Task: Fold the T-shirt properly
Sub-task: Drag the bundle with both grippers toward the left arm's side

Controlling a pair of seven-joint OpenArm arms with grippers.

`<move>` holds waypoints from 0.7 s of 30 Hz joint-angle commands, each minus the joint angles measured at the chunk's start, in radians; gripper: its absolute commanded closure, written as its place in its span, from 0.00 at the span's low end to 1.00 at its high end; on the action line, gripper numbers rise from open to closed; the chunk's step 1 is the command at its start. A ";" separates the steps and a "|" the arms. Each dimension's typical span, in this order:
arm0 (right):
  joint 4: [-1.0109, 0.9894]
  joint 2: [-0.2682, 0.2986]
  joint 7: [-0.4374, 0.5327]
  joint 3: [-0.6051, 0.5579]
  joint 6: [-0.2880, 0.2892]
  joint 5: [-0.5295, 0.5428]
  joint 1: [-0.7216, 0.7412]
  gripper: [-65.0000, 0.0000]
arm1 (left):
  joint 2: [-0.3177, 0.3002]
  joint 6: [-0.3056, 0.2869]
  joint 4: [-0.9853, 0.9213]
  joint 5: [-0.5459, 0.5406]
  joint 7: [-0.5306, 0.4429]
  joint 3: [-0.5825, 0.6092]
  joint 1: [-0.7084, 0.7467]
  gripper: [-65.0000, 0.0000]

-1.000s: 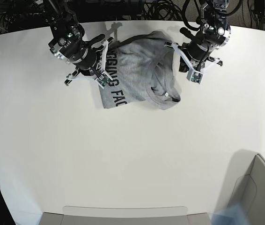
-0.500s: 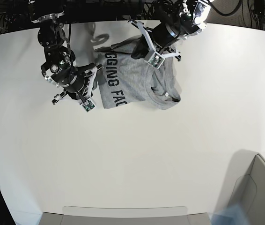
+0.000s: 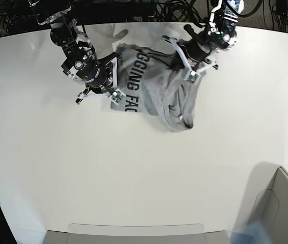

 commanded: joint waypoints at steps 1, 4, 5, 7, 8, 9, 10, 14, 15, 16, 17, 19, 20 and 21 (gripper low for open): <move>0.010 -0.006 -0.014 -0.035 0.026 0.049 -0.013 1.00 | -0.010 0.006 0.012 0.007 -0.007 -0.048 0.000 1.00; 0.033 -0.006 -0.014 -0.109 0.026 0.049 -0.023 1.00 | -0.010 0.004 0.003 0.007 -0.008 -0.127 -0.012 1.00; 0.042 -0.011 -0.014 -0.140 0.026 0.049 -0.023 1.00 | -0.008 0.004 -0.006 0.007 -0.019 -0.141 -0.041 1.00; 0.050 -0.016 -0.014 -0.192 0.026 0.049 -0.020 1.00 | -0.004 0.001 -0.039 0.006 -0.021 -0.138 -0.132 1.00; 0.053 -0.020 -0.014 -0.215 0.026 0.049 -0.020 1.00 | -0.002 0.000 -0.054 0.003 -0.021 -0.137 -0.173 1.00; 0.053 -0.031 -0.014 -0.235 0.026 0.049 -0.016 1.00 | 0.002 0.000 -0.071 0.003 -0.021 -0.127 -0.215 1.00; 0.057 -0.039 -0.014 -0.249 0.026 0.046 -0.015 1.00 | 0.016 0.000 -0.089 0.003 -0.021 -0.117 -0.253 1.00; 0.140 -0.037 -0.014 -0.256 0.026 0.044 -0.053 1.00 | 0.042 0.000 -0.144 0.003 -0.021 -0.109 -0.365 1.00; 0.176 -0.036 -0.014 -0.253 0.026 0.044 -0.069 1.00 | 0.047 0.000 -0.155 0.003 -0.021 -0.114 -0.382 1.00; 0.209 -0.029 -0.014 -0.253 0.026 0.044 -0.082 1.00 | 0.048 0.000 -0.158 0.003 -0.021 -0.118 -0.394 1.00; 0.246 -0.010 -0.016 -0.253 0.026 0.044 -0.098 1.00 | 0.047 0.001 -0.158 0.003 -0.021 -0.120 -0.399 1.00; 0.306 0.030 -0.016 -0.250 0.021 0.044 -0.118 1.00 | 0.042 0.003 -0.131 0.003 -0.021 -0.121 -0.399 1.00; 0.331 0.044 -0.016 -0.233 0.017 0.044 -0.124 1.00 | 0.042 0.003 -0.104 0.003 -0.018 -0.121 -0.396 1.00; 0.341 0.047 -0.016 -0.201 0.017 0.044 -0.132 1.00 | 0.042 0.003 -0.078 0.003 -0.010 -0.121 -0.385 1.00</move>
